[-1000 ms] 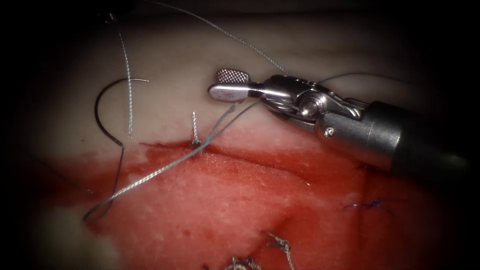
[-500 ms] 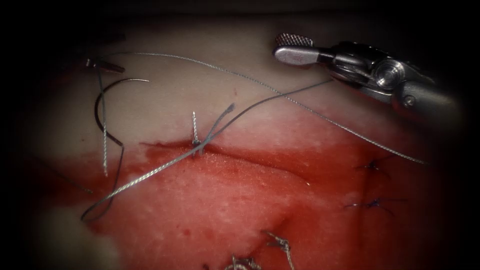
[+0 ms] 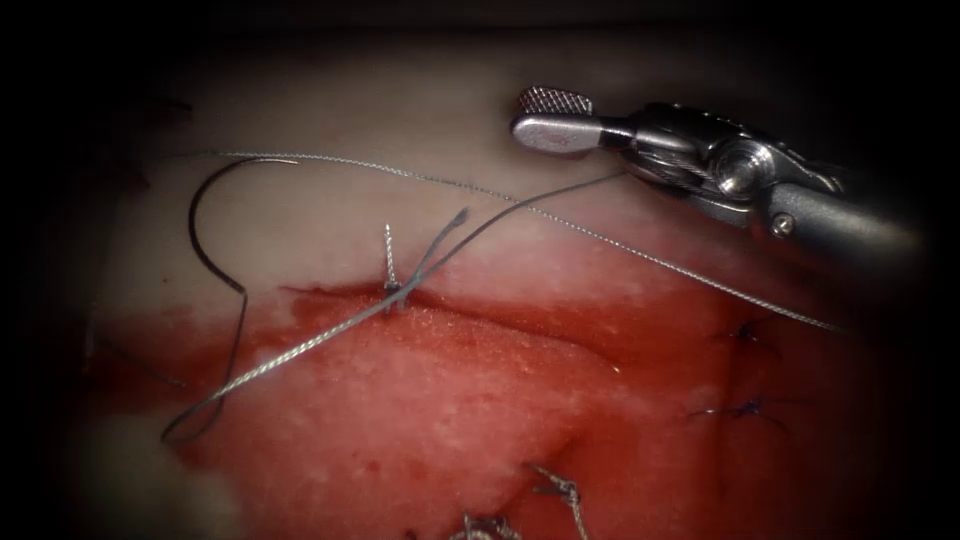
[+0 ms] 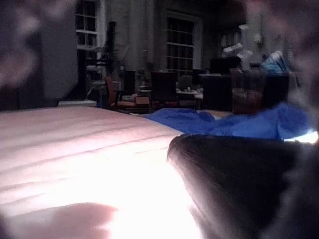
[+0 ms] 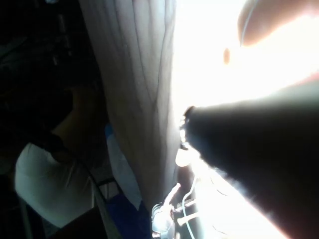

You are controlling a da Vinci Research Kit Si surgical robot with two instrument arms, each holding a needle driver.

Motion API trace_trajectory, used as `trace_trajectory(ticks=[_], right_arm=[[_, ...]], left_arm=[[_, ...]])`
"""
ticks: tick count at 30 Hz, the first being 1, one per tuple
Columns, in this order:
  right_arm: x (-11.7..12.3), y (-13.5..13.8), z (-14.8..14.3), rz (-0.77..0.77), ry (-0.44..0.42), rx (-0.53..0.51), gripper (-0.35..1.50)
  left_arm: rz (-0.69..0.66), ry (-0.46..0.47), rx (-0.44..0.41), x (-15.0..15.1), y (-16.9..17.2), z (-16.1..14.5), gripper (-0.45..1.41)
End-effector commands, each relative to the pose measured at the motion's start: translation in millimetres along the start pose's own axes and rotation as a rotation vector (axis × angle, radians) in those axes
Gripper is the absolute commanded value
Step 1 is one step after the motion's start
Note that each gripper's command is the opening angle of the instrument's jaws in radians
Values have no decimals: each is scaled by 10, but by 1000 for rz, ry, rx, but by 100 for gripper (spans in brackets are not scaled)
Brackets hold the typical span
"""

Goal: Wound Closure

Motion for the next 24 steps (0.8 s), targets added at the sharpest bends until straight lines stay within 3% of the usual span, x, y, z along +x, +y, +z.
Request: trace_trajectory(ticks=[1,2,4,8,11,12,14,16,20,24], right_arm=[[-15,4,7,3,-8,-4,148],[-15,3,8,2,-7,-6,148],[-14,3,8,1,-7,-6,148],[-13,4,9,6,-6,-9,148],[-13,4,9,12,-6,-9,148],[-13,4,9,12,-4,-11,148],[-13,4,9,12,-4,-11,148],[-12,4,11,23,-2,-16,148],[-9,4,14,19,0,-21,148],[-6,4,16,21,1,-21,148]], left_arm=[[-144,38,-13,10,-12,-11,31],[-235,65,-46,14,-11,-11,29],[-281,118,-119,23,-10,-5,-8],[-248,183,-199,42,-17,15,12],[-213,247,-335,49,-6,19,12],[-298,245,-394,50,7,16,46],[-348,228,-403,49,25,8,59],[-376,200,-407,50,28,-2,93],[-416,236,-395,56,16,-12,118],[-436,278,-386,62,13,-18,123]])
